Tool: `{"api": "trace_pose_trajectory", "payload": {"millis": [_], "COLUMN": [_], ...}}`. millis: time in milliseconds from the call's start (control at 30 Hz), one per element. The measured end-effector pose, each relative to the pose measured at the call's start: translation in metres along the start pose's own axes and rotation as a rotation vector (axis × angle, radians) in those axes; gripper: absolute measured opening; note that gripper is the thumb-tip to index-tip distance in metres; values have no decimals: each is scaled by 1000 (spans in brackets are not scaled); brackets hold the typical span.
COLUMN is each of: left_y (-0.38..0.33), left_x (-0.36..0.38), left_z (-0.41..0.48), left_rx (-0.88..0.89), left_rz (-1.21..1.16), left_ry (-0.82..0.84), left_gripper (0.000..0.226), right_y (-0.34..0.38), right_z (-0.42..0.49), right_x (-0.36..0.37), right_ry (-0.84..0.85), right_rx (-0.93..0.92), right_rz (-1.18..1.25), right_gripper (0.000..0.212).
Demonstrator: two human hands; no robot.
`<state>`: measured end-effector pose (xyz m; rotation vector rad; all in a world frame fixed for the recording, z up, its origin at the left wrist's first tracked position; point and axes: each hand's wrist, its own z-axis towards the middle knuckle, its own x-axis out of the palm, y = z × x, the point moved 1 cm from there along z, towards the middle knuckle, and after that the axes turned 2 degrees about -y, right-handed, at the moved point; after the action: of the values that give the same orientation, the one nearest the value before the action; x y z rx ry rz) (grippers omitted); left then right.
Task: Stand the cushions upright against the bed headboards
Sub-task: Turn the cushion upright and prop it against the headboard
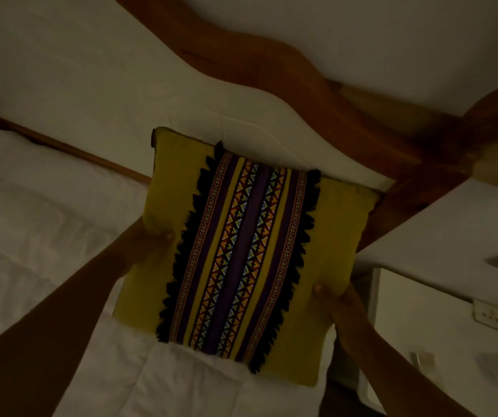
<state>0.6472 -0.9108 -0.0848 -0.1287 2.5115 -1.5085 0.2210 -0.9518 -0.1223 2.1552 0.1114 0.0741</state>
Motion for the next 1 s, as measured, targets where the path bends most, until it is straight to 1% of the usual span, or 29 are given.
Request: {"api": "trace_pose_trajectory", "payload": {"millis": [133, 233, 333, 400, 467, 600, 667, 767, 833, 1000], "left_y": [3, 4, 8, 6, -1, -16, -16, -4, 5, 2], "left_x": [6, 8, 4, 4, 5, 10, 11, 19, 33, 55], "left_z": [38, 56, 58, 55, 56, 70, 78, 85, 87, 96], "left_rx": [4, -13, -12, 16, 66, 166, 177, 128, 105, 119], "left_rz": [56, 50, -32, -98, -134, -137, -139, -153, -135, -98], "left_ry": [22, 8, -48, -54, -48, -65, -46, -17, -41, -116], "left_gripper": [59, 60, 59, 67, 73, 76, 78, 82, 83, 80], "right_y": [-2, -3, -7, -6, 1, 15, 15, 10, 6, 6], "right_z": [22, 32, 29, 25, 24, 36, 40, 52, 62, 76], "right_x": [18, 24, 23, 22, 21, 16, 14, 11, 8, -2], "right_ry": [-79, -129, -157, -175, -182, -226, -236, -255, -258, -179], "right_rx": [14, -18, -67, -105, -148, -190, -186, -175, -148, -33], "right_rz": [49, 68, 97, 128, 135, 175, 172, 159, 138, 17], "right_gripper": [51, 45, 57, 65, 68, 72, 74, 74, 74, 73]}}
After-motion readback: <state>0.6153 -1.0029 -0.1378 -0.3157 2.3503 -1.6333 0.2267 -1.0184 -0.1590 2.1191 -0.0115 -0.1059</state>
